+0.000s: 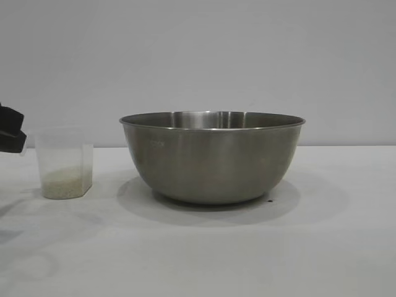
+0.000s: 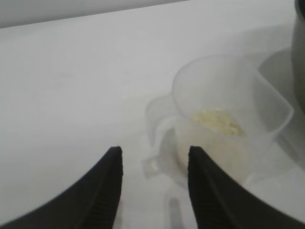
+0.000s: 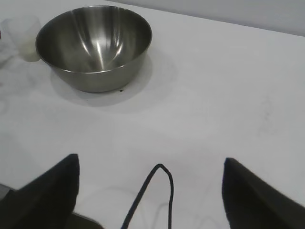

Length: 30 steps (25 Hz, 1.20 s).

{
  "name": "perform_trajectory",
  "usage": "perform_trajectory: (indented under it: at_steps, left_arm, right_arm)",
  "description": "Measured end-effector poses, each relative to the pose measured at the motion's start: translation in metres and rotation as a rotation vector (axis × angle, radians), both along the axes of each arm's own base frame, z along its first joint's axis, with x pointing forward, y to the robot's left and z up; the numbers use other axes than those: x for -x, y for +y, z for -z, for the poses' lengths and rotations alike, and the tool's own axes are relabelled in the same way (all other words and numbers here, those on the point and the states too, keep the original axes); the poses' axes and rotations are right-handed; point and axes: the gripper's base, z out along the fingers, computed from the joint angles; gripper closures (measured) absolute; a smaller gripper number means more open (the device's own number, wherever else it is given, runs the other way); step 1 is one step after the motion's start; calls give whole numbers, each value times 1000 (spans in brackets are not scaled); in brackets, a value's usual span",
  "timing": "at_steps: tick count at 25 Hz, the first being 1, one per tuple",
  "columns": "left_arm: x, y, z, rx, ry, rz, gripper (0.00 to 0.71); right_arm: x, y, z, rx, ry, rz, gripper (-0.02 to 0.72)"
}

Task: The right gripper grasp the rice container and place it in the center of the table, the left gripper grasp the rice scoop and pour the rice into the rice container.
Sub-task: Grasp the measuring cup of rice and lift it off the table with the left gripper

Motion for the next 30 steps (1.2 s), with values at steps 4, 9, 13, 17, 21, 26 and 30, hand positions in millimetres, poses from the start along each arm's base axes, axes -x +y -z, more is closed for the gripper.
perform_trajectory:
  at_steps: [4,9,13,17,21,26,30]
  left_arm:
    - [-5,-2,5,-3,8,-2,386]
    - [-13,-2,9,0,6,-30,507]
    - [-19,-3,10,3,-3,-45,497]
    - [-24,-5,12,5,-9,-49,497]
    - [-29,-6,14,7,-13,-49,497]
    - [-33,-9,20,-5,-4,-28,497]
    - [-39,-12,21,-34,-21,-13,497]
  right_arm:
    - [0,0,0,-1,1,1,134]
    - [0,0,0,-1,1,1,134]
    - [0,0,0,-3,1,2,134]
    - [0,0,0,-3,1,2,134]
    - [0,0,0,-3,1,2,134]
    - [0,0,0,-3,1,2,134]
    - [0,0,0,-3,1,2,134]
